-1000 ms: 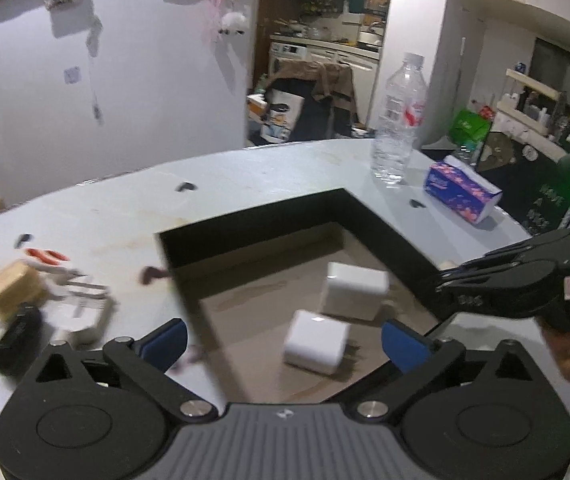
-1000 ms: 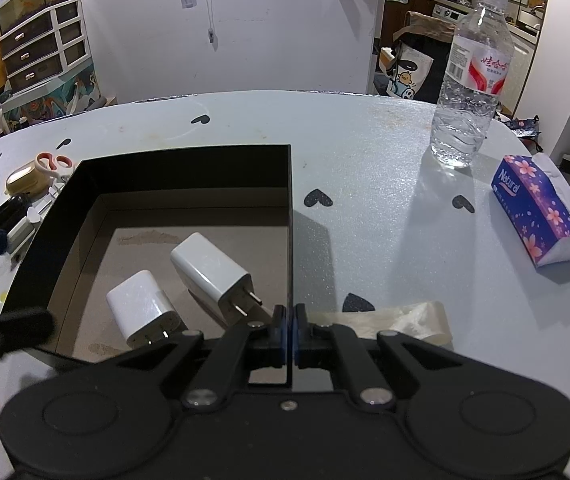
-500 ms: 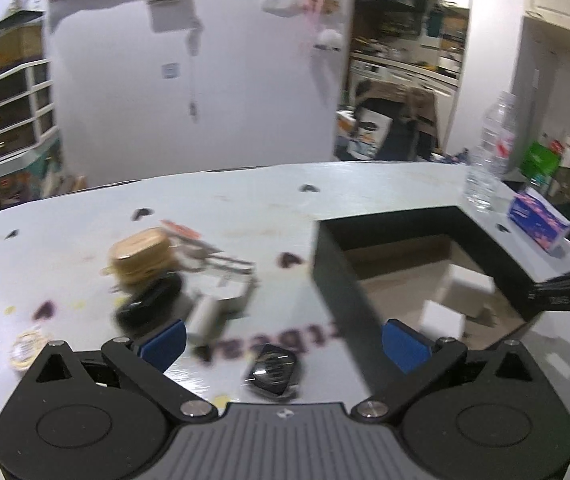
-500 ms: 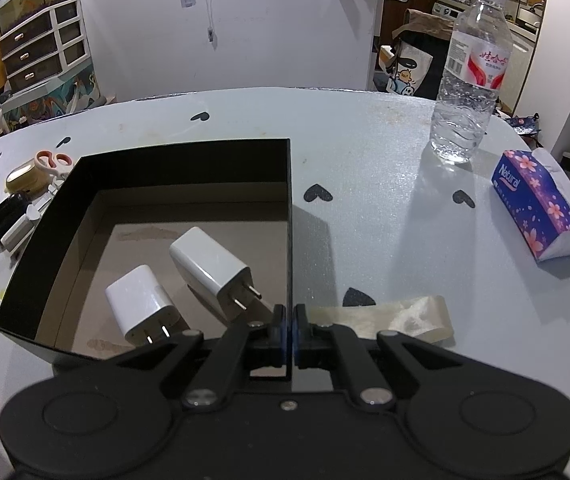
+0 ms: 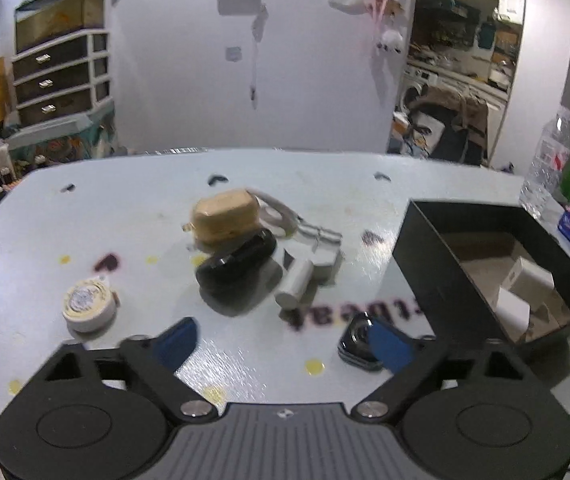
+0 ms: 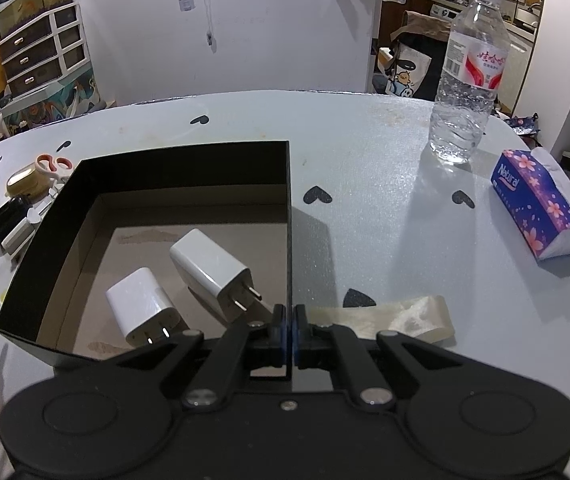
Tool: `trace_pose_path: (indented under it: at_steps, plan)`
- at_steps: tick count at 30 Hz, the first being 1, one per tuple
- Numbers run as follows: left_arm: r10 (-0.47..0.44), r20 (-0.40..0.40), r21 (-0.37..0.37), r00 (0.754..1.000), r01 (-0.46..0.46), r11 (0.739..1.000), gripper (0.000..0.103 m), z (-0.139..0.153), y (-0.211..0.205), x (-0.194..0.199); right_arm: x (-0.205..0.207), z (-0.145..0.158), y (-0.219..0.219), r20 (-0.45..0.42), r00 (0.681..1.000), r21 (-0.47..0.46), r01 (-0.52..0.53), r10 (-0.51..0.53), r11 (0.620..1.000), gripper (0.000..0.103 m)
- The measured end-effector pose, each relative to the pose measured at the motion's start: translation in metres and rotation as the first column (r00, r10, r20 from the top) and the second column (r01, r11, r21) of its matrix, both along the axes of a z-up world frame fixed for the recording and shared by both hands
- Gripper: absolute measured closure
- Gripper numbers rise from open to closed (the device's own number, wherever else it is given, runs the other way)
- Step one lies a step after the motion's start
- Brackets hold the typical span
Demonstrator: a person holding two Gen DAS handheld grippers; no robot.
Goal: Organize rigid objects
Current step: 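Return the left gripper to the table and grasp the smartwatch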
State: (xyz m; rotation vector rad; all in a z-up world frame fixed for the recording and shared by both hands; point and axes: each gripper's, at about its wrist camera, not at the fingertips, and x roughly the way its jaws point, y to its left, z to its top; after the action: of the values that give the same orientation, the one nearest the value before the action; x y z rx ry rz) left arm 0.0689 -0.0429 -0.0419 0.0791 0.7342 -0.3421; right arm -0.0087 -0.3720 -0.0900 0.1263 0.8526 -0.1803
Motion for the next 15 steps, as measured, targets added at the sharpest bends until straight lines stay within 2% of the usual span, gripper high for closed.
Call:
trace_pose_path:
  at_steps: [2, 5, 10, 15]
  plan:
    - [-0.019, -0.024, -0.001, 1.000, 0.019, 1.000, 0.029, -0.005, -0.003, 0.001, 0.000, 0.000, 0.000, 0.000, 1.000, 0.003, 0.002, -0.002, 1.000, 0.100]
    - [-0.071, -0.049, 0.002, 0.996, 0.071, 0.997, 0.036, -0.013, -0.011, 0.001, 0.000, 0.000, -0.001, 0.001, 1.000, 0.007, 0.003, -0.003, 1.000, 0.100]
    - [-0.144, -0.069, -0.004, 0.987, 0.145, 0.989, 0.036, -0.025, -0.027, 0.005, 0.000, 0.000, 0.000, 0.000, 1.000, 0.002, 0.000, 0.000, 1.000, 0.100]
    - [-0.178, -0.086, -0.002, 0.980, 0.178, 0.984, 0.039, -0.037, -0.042, 0.015, 0.000, 0.000, 0.000, 0.000, 1.000, 0.005, 0.003, -0.003, 1.000, 0.100]
